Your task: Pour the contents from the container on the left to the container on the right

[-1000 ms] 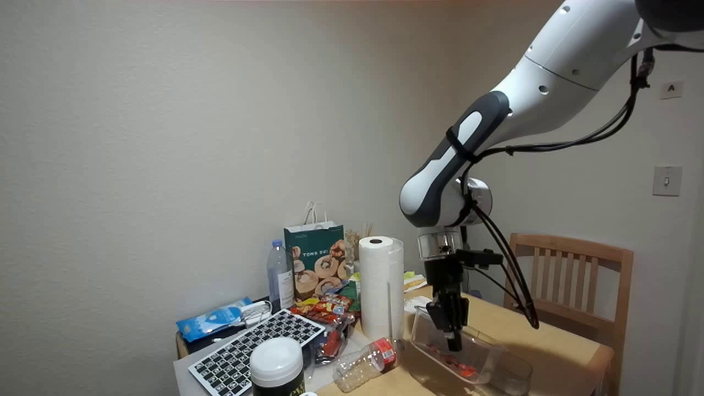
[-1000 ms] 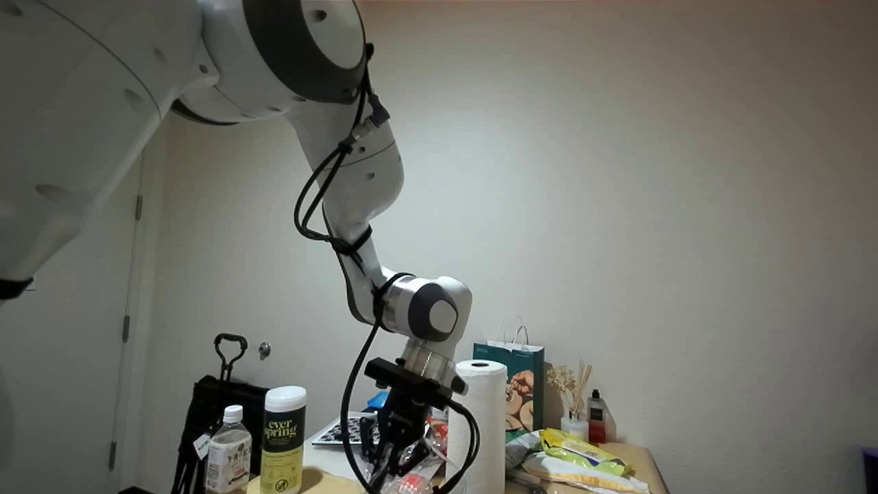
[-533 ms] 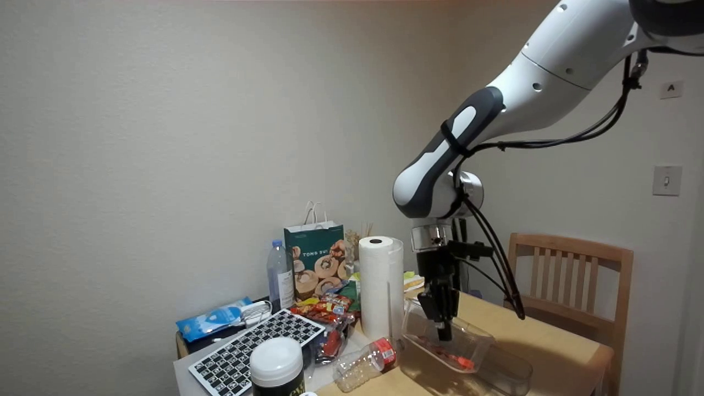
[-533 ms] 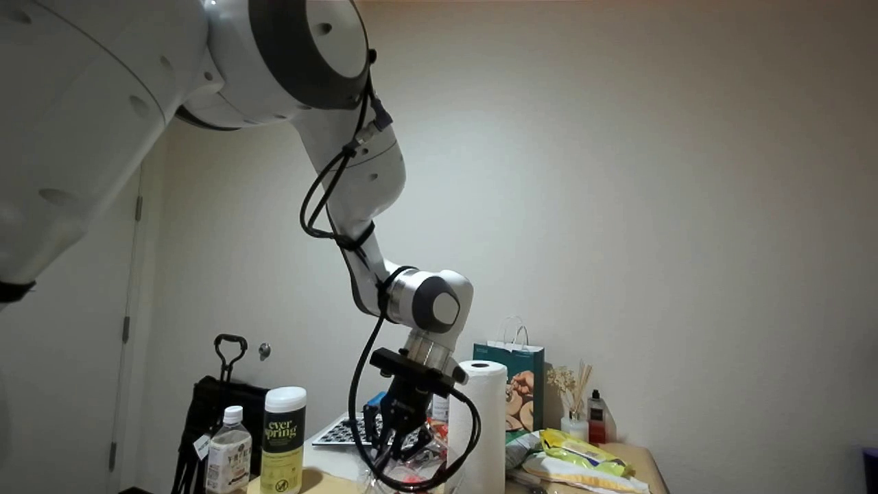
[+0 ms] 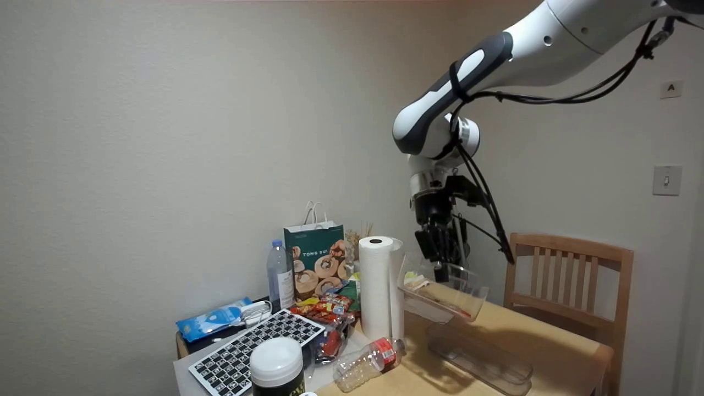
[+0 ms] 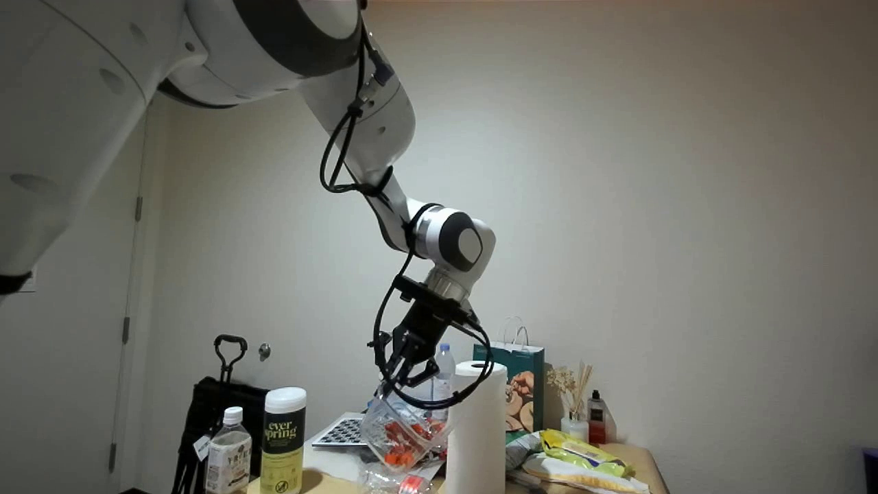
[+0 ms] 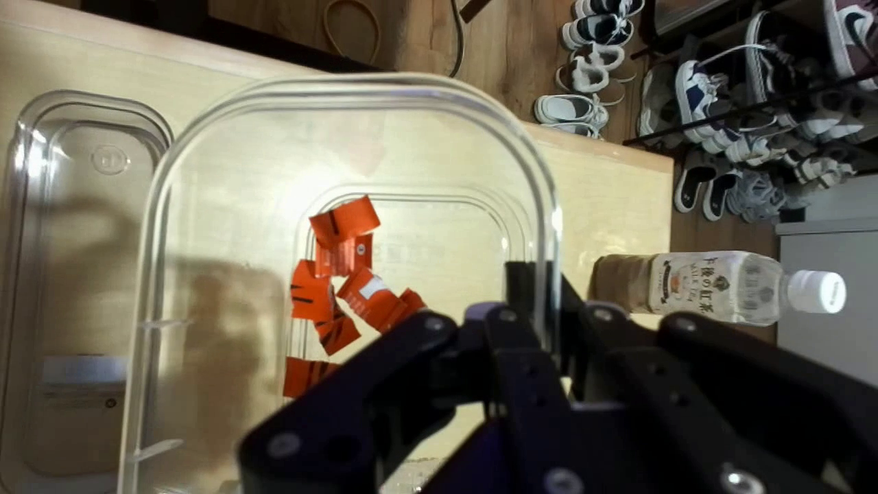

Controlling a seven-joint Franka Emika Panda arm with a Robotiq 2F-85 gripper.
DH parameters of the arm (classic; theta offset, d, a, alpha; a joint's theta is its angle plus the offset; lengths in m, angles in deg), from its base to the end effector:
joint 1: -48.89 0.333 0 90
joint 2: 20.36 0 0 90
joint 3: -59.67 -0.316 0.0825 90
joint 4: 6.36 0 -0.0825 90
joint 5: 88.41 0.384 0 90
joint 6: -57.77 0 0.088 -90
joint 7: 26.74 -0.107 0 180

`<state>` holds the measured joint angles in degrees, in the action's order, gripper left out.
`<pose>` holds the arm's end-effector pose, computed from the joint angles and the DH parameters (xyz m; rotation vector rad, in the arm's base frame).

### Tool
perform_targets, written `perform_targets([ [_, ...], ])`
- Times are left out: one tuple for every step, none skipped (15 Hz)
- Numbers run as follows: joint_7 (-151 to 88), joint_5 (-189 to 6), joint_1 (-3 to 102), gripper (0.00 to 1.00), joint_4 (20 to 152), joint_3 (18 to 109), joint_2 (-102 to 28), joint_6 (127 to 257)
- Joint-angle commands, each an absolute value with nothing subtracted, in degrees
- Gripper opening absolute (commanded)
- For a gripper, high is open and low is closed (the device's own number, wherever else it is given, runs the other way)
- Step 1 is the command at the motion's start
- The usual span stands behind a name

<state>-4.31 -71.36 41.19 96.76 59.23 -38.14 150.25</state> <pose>0.5749 -0.0430 0.3503 -2.6708 -0.2359 0.5533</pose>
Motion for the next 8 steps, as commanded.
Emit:
perform_targets([
  [3.36, -67.24, 38.56, 0.06, 98.13, 60.21, -35.47, 151.69],
  [5.05, -65.69, 37.97, 0.06, 99.04, 60.58, -35.39, 153.22],
  [8.01, -63.51, 37.12, 0.06, 100.26, 60.84, -35.98, 155.17],
  [9.03, -62.55, 36.91, 0.06, 101.25, 61.17, -36.91, 157.16],
  [5.03, -65.51, 38.22, 0.07, 97.83, 61.22, -37.0, 153.47],
  [6.4, -64.7, 37.69, 0.07, 98.94, 61.45, -37.37, 154.99],
  [7.19, -64.27, 37.35, 0.07, 99.68, 61.56, -37.77, 155.73],
  [7.47, -64.1, 37.22, 0.07, 99.95, 61.54, -38.13, 156.09],
])
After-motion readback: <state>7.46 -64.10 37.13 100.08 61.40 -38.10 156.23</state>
